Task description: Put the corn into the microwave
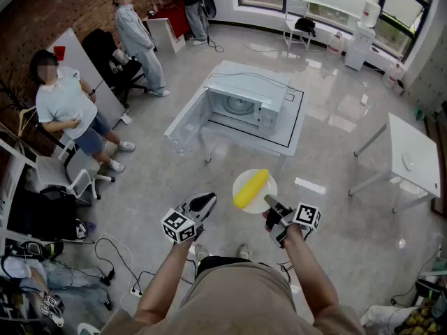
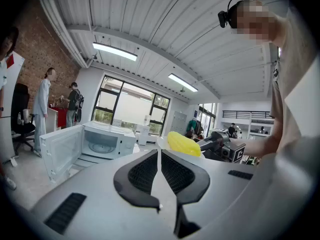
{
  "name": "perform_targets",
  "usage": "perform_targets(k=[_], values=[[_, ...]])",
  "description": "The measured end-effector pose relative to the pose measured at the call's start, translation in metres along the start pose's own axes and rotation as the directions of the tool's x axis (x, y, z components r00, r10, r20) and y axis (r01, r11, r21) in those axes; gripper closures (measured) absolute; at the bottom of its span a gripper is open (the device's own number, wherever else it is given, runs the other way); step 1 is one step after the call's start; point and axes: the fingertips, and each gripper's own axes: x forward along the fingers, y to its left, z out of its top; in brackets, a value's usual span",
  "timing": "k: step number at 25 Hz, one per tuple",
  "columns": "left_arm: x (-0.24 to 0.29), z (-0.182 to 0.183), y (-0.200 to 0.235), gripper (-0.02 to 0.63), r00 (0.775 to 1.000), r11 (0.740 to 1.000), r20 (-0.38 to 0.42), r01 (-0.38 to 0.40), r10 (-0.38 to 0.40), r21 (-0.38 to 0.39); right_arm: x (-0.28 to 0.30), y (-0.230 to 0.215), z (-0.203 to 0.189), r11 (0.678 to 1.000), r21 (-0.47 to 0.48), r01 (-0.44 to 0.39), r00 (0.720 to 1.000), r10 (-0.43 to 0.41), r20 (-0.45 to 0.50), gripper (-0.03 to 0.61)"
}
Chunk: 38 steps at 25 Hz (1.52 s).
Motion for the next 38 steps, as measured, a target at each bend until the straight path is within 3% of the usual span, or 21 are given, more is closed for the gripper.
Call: perform_targets(k=[23, 38], values=[[0.011, 0.006, 0.005, 0.603, 1.0, 1.0, 0.001, 0.0, 0.0, 0.015, 0.009, 0.011, 0.017, 0.997, -0.031, -0.068, 0.998, 0.068, -0.005, 0.552], [0.011, 0.004, 0.009, 0.603, 1.0, 1.0, -0.006, -0.005, 0.006, 0.018, 0.009, 0.006, 0.019, 0.997, -0.037, -0.061, 0.998, 0.061, -0.008, 0.552]])
